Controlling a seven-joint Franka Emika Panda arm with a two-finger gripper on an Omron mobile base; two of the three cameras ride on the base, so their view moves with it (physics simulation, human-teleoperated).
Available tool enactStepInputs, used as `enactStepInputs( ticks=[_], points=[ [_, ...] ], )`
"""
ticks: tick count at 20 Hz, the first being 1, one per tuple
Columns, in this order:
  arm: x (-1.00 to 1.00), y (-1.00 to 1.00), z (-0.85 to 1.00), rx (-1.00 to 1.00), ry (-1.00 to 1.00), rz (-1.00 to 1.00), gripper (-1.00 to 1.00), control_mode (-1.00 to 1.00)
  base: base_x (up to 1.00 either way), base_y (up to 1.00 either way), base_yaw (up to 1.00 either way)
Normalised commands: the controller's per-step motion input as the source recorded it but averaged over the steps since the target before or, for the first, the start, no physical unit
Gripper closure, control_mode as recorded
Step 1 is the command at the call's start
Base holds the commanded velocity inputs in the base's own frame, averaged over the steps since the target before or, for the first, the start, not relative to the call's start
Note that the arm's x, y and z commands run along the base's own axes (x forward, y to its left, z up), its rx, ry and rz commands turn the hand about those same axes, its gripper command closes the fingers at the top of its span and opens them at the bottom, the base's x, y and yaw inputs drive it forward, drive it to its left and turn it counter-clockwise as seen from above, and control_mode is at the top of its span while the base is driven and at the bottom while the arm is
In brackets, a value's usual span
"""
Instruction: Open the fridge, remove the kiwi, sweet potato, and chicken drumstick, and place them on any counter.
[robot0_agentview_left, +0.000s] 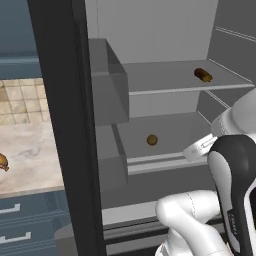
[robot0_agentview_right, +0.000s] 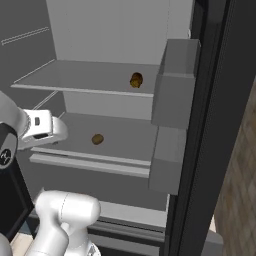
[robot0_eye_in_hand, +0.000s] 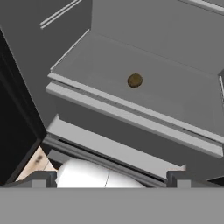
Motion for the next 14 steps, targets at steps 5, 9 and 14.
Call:
enactStepInputs(
  ticks=[5,9,14],
  points=[
    [0.02,-0.07,-0.01,0.0,0.01,0.0,-1.0,-1.0,0.03,-0.05,0.0],
    [0.48,0.0,-0.17,0.0,0.0,0.0,-1.0,-1.0,0.0,0.0,0.0],
    [0.61,0.0,-0.28,0.03,0.04,0.0,-1.0,-1.0,0.0,0.0,0.0]
  ],
)
